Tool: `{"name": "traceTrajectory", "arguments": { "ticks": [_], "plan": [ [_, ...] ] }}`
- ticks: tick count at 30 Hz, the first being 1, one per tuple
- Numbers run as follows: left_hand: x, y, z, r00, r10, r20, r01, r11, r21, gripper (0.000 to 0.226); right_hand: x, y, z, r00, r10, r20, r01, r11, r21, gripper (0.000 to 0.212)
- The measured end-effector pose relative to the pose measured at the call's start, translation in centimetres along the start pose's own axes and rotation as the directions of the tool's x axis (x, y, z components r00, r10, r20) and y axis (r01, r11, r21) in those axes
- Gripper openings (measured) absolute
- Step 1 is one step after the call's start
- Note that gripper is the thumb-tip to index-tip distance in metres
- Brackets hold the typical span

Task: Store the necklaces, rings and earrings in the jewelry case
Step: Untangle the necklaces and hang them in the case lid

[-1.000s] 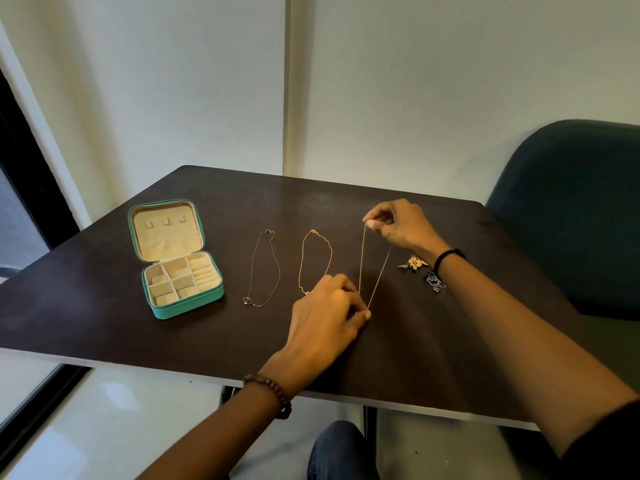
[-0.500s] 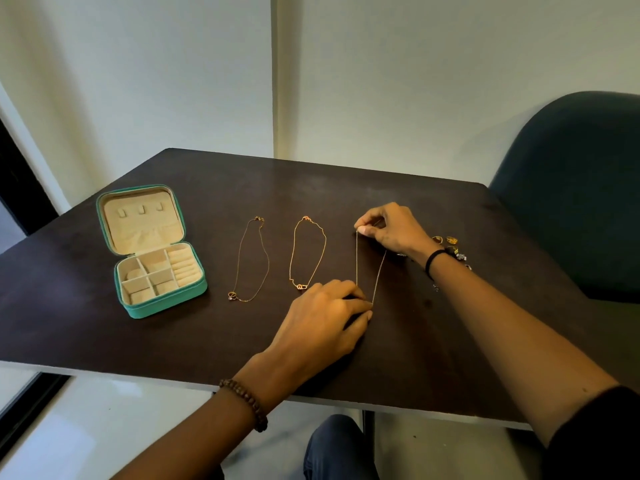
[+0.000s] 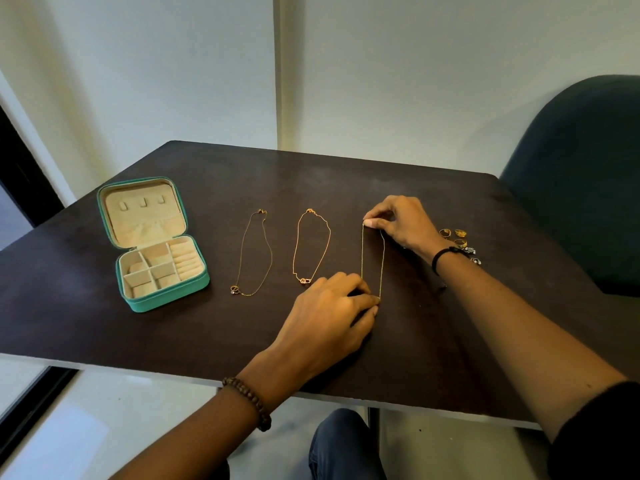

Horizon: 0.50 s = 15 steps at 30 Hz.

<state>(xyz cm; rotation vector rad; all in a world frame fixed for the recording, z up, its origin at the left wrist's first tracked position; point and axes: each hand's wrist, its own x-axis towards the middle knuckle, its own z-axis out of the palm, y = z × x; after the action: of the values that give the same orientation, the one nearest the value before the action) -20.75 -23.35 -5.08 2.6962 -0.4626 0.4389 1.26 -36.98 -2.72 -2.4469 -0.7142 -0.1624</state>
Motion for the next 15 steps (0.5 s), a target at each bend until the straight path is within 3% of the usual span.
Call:
{"name": "traceTrajectory", "arguments": {
  "ticks": [10, 15],
  "plan": [
    [-0.1, 0.0, -0.4, 0.999, -0.013, -0.031, 0.013, 1.000, -0.018, 0.029, -0.3, -1.5, -0.6, 0.997, -0.021, 0.071, 0.033, 0.984, -0.175, 0.021],
    [-0.7, -0.9, -1.4, 0.995, -0.067, -0.068, 0.066, 0.998, -0.013, 0.028, -0.2, -4.2, 0.2, 0.993, -0.096, 0.068, 0.107, 0.980, -0.169, 0.019]
  ]
}}
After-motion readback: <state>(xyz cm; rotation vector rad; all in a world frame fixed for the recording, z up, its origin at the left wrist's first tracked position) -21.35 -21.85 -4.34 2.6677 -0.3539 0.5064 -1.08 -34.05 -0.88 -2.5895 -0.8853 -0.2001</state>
